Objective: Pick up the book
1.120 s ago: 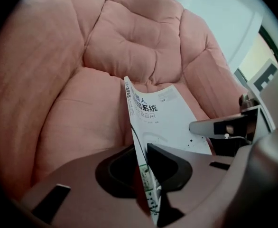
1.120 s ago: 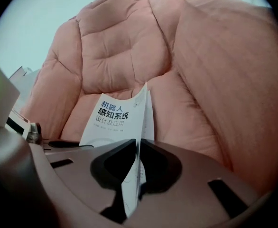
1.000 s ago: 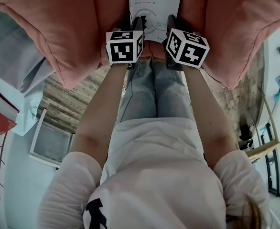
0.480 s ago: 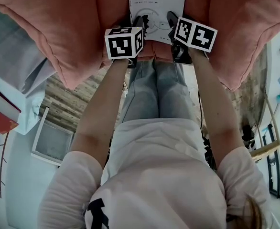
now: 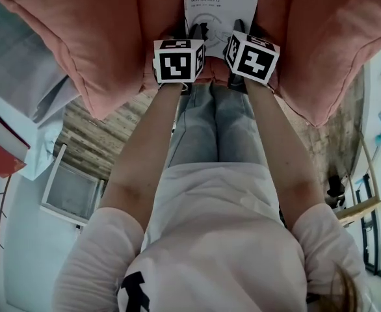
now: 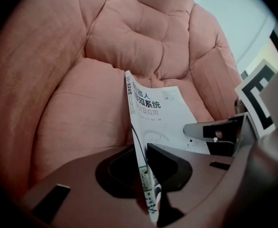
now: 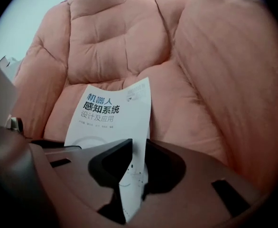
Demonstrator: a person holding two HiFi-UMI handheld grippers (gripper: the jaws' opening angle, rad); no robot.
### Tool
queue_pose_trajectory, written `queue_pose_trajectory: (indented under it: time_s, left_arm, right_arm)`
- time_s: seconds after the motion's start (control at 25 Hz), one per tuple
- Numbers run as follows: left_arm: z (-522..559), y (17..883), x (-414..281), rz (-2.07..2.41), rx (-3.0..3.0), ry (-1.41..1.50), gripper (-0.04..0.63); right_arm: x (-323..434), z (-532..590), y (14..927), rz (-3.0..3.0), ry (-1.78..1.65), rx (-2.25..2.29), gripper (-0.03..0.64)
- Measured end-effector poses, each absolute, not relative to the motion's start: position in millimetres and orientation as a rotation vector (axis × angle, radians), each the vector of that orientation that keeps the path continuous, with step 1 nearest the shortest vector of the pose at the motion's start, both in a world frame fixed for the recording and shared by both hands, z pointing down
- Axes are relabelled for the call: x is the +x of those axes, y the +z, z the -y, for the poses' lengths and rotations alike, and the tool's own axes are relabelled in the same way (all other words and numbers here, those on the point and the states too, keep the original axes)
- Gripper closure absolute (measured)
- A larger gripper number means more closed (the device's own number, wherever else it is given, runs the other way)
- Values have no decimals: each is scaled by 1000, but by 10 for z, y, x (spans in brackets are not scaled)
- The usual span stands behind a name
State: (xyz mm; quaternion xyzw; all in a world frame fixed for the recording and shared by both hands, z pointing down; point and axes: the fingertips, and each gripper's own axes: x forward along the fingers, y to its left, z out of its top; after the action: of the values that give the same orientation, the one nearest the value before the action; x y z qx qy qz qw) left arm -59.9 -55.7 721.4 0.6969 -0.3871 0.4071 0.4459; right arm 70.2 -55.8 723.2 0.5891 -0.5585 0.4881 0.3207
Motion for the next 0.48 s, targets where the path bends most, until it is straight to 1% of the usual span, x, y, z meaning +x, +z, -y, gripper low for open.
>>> queue_pose_trajectory:
  time_s: [0.08, 0.12, 0.48]
  left_arm:
    - [558, 7176, -596, 960, 1746, 999, 526]
    - [561, 7157, -599, 963, 1751, 994, 528]
    - [608, 6923, -614, 986, 1769, 849, 541]
  right_arm:
    - [627, 573, 7107, 1499, 1252, 1574, 558]
    - [581, 580, 7048, 1530, 1231, 1570, 563]
    - [535, 600, 6746, 1740, 1233, 1561, 569]
